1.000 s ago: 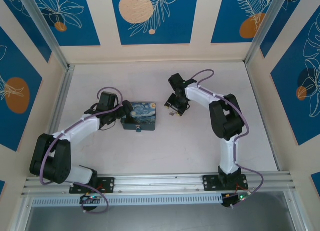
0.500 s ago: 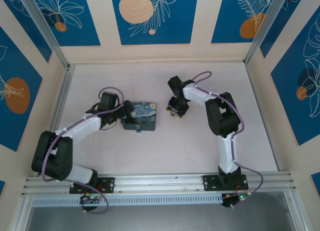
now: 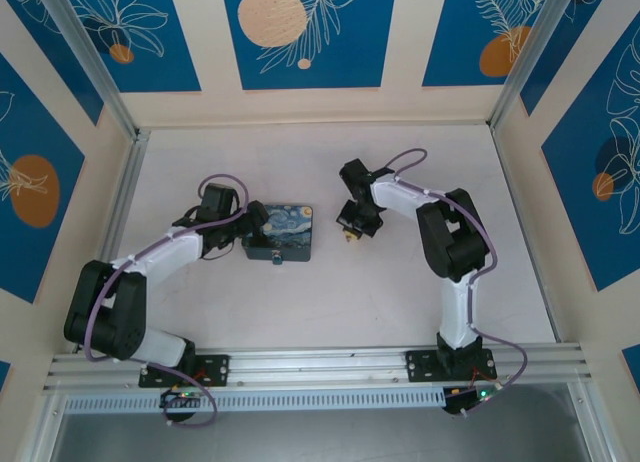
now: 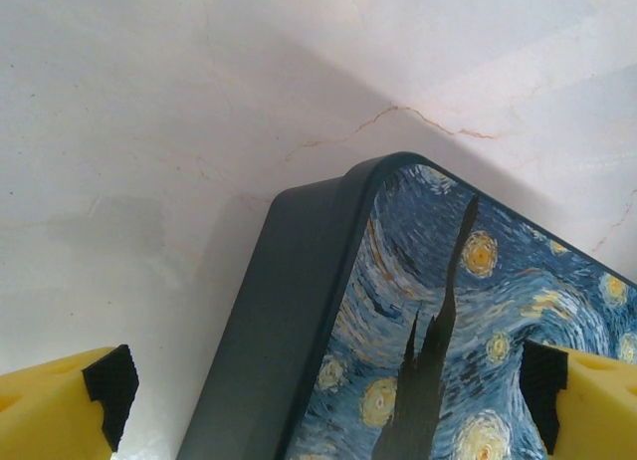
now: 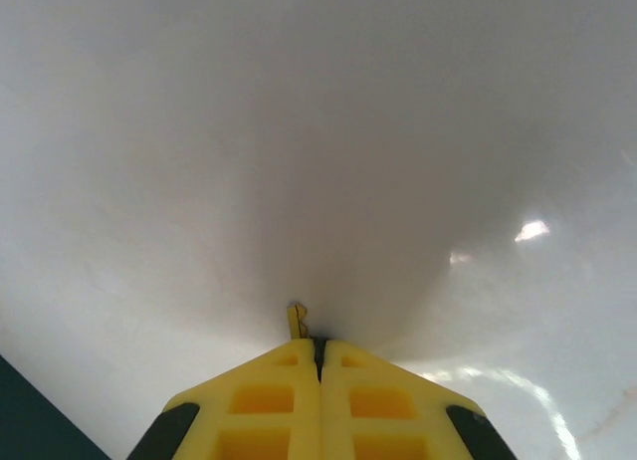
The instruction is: Unlock the padlock with the key
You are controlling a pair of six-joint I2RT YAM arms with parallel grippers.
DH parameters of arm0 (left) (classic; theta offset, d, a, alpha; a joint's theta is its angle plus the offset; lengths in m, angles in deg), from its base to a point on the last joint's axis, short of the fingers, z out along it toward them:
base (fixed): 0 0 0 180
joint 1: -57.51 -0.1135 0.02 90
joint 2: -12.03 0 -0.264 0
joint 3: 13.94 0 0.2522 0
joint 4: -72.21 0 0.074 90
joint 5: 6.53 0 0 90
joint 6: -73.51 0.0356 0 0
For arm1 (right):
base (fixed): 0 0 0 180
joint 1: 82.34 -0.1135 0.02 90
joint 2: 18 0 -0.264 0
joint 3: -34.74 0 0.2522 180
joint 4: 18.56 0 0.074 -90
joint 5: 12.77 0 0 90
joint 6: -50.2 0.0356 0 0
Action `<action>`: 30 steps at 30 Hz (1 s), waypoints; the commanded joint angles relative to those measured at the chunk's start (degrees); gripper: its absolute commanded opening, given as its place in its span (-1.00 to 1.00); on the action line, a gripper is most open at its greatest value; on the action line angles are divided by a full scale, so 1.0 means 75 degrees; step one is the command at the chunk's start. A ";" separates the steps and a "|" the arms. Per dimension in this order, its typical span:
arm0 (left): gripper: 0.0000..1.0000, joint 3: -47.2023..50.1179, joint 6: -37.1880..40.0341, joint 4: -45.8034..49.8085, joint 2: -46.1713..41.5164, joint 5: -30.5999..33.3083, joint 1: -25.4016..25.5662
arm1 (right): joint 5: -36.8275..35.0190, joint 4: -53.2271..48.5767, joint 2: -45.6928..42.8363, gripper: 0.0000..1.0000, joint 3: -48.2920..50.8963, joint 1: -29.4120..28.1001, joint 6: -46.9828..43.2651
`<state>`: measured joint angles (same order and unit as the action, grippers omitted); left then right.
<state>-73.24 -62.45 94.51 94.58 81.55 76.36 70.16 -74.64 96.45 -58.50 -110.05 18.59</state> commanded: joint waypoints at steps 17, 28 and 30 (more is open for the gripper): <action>1.00 0.0432 -0.0788 -0.0634 -0.0285 -0.0002 0.1307 | 0.0427 0.0991 -0.4378 -1.00 0.4389 -0.0572 -0.0024; 1.00 0.0330 -0.0896 0.1018 -0.1813 0.1242 0.1412 | 0.0457 0.0887 -0.5469 -1.00 0.4712 -0.0829 0.0160; 1.00 0.0257 -0.1193 0.1120 -0.2028 0.0767 0.1418 | 0.0479 0.0826 -0.5638 -1.00 0.4594 -0.0841 0.0201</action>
<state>-70.33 -68.68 98.84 81.70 88.22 86.66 72.76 -67.48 56.33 -23.14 -115.84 18.90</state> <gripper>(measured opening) 0.999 0.065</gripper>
